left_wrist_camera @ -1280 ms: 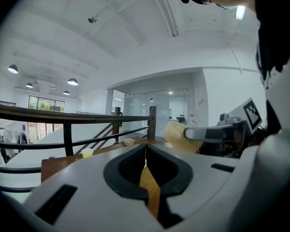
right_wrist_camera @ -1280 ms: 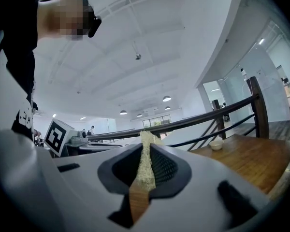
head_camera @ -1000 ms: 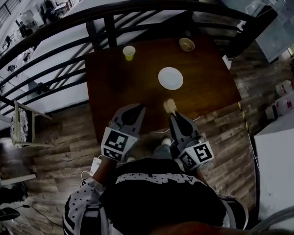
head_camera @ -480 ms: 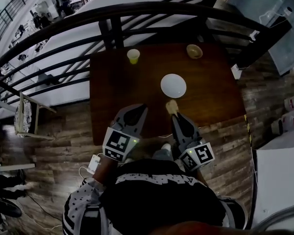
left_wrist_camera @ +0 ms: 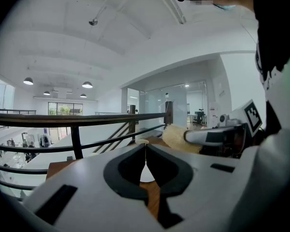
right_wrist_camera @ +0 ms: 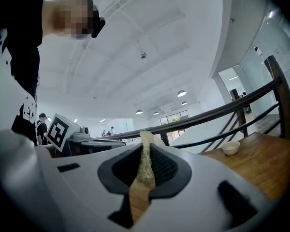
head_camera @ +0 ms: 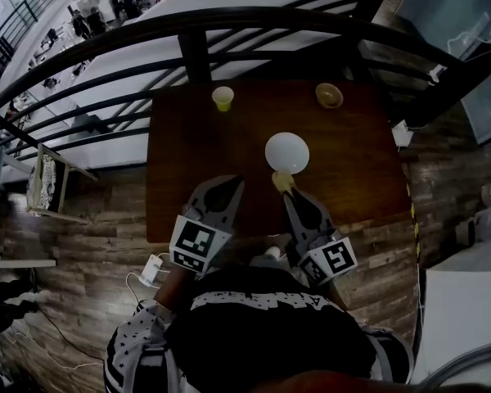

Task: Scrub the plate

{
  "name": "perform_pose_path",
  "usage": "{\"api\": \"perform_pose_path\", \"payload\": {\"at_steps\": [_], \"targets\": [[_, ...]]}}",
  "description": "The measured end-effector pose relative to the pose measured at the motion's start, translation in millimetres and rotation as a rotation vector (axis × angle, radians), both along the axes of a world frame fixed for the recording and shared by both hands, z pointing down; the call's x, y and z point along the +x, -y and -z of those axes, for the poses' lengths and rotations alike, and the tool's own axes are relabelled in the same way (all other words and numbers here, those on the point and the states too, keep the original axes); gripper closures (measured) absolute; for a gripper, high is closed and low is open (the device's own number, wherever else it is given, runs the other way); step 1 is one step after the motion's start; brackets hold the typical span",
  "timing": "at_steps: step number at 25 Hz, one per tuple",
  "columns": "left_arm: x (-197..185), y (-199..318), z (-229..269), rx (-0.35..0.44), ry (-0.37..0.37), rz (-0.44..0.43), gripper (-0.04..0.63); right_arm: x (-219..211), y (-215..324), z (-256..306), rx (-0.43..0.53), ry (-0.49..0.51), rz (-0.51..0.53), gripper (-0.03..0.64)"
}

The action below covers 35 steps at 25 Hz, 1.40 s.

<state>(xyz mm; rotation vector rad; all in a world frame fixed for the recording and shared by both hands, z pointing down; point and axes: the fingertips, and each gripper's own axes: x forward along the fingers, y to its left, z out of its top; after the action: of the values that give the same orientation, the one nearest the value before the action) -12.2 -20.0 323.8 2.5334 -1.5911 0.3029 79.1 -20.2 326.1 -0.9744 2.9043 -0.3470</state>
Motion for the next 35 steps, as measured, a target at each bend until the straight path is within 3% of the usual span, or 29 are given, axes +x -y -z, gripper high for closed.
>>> {"api": "perform_pose_path", "payload": {"at_steps": [21,35], "targets": [[41,16,-13,-0.048,0.038,0.201,0.581,44,41,-8,-0.022,0.002,0.180,0.568],[70,25,-12,-0.037,0.081,0.188,0.581,67,47,-15,-0.045,0.034,0.188,0.568]]}}
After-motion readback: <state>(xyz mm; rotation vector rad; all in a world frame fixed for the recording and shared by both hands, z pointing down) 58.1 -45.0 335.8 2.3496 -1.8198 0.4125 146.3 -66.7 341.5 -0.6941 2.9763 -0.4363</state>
